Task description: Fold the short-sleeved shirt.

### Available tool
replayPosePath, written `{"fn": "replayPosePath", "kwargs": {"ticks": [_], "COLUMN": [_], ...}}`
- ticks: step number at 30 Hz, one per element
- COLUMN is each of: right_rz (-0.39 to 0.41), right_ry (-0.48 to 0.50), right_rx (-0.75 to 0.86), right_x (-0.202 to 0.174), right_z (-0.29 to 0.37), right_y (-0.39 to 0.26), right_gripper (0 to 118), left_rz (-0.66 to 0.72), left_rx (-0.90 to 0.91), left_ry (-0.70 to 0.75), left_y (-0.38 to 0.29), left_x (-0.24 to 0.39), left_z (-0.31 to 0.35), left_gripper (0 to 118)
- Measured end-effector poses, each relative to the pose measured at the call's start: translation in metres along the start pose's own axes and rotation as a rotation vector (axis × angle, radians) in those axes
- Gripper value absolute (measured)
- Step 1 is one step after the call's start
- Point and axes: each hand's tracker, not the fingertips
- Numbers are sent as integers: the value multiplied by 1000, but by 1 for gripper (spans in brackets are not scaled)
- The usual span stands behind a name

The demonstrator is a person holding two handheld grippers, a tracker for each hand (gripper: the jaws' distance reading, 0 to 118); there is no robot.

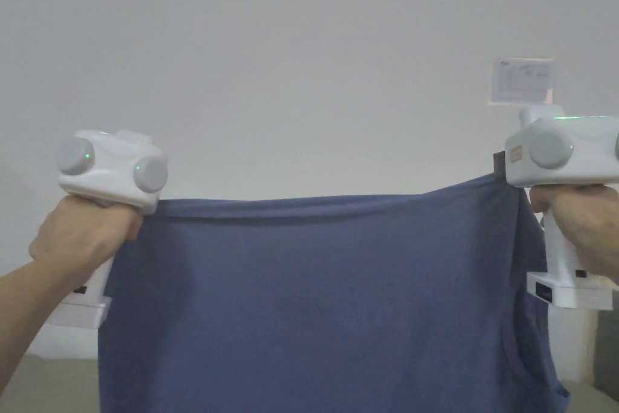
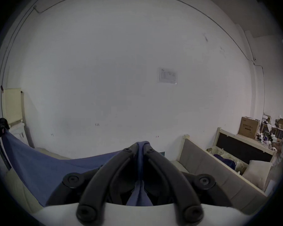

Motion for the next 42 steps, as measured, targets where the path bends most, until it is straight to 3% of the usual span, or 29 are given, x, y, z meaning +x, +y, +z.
{"fn": "replayPosePath", "kwargs": {"ticks": [6,9,11,17,20,23,26,33,42], "right_rz": [-38,12,-22,13,-45,-9,-59,-8,-47], "right_ry": [15,17,32,69,121,128,150,181,186], "right_rx": [-77,-173,-191,-318,-341,-393,-434,-500,-538], "right_x": [-11,-13,-11,-10,2,14,26,38,66], "right_z": [-46,-65,-69,-58,-21,11,44,148,276], "right_y": [-73,-123,-161,-275,-318,-353,-383,-436,-480], "right_gripper": [9,9,9,9,9,9,9,9,9], "left_rz": [-26,-13,-5,-18,-31,6,12,-21,8], "left_rx": [-54,-122,-140,-262,-272,-302,-329,-393,-452], "left_ry": [14,-18,-30,-72,-82,-124,-148,-185,-229], "left_y": [-63,-103,-134,-232,-273,-307,-339,-413,-486], "left_x": [29,40,48,63,59,45,33,2,-51], "left_z": [-43,-65,-74,-80,-69,-48,-19,66,176], "left_gripper": [3,3,3,3,3,3,3,3,3]}}
